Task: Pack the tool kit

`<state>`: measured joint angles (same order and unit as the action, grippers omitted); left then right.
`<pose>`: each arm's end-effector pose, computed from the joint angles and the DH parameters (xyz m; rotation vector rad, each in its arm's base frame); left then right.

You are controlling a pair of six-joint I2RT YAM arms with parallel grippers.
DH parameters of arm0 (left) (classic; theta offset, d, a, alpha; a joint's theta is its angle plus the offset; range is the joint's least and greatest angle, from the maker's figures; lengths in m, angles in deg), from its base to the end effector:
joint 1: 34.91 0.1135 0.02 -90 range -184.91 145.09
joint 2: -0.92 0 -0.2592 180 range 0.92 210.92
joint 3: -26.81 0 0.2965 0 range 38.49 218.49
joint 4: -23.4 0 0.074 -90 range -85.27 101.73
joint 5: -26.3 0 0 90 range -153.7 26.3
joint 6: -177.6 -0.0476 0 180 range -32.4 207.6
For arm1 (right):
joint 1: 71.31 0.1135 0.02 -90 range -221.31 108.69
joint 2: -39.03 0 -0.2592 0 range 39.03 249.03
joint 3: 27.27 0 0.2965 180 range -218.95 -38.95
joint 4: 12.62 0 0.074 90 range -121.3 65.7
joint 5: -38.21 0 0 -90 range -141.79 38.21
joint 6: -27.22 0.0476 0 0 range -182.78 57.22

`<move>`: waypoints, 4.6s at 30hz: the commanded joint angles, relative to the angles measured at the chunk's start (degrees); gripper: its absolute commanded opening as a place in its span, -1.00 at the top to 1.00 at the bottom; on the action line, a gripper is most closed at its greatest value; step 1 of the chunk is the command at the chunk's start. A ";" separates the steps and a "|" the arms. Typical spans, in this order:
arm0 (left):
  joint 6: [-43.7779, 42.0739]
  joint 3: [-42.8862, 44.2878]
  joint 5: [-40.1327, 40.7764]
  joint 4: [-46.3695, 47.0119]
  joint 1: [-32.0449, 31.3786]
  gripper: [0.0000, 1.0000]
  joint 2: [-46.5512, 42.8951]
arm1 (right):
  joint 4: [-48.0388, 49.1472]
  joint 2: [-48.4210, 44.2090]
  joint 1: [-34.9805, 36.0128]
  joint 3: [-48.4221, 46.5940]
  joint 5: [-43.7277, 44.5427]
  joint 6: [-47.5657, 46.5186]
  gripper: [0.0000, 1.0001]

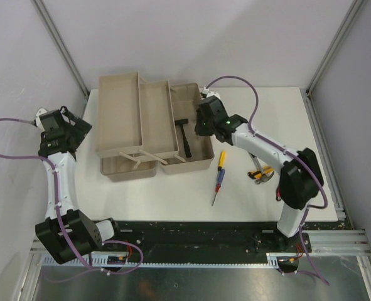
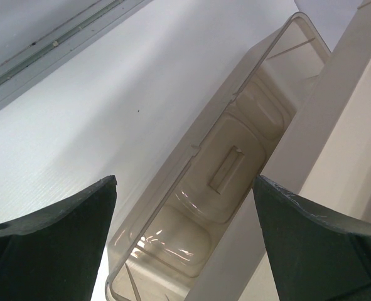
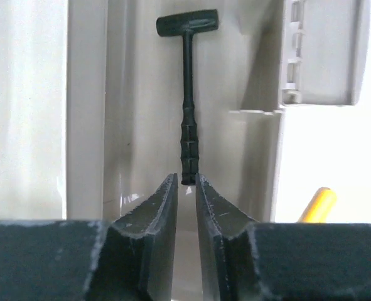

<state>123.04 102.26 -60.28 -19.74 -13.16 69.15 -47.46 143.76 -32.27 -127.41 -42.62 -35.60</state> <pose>0.2928 0.1199 0.3202 -1.0809 1.9130 -0.0685 0.3736 0.2932 0.2636 -0.1499 2.2809 0.4360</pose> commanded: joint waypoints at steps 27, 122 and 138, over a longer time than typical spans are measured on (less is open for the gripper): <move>-1.72 0.29 -1.65 2.78 -0.16 -0.91 0.92 | -8.03 -13.17 -28.57 31.98 -2.32 -6.28 -0.12; -1.88 -1.56 -2.98 3.69 -0.19 -0.93 -0.61 | -8.86 21.98 2.02 -17.11 -0.76 5.63 0.94; -1.87 1.04 -5.77 3.61 -0.14 -0.92 0.37 | -13.30 3.04 3.11 -11.95 4.14 5.85 -0.08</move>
<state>122.08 101.06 -64.79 -17.51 -13.16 70.26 -60.00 158.77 -29.86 -141.38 -43.03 -30.97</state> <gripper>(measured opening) 0.962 0.535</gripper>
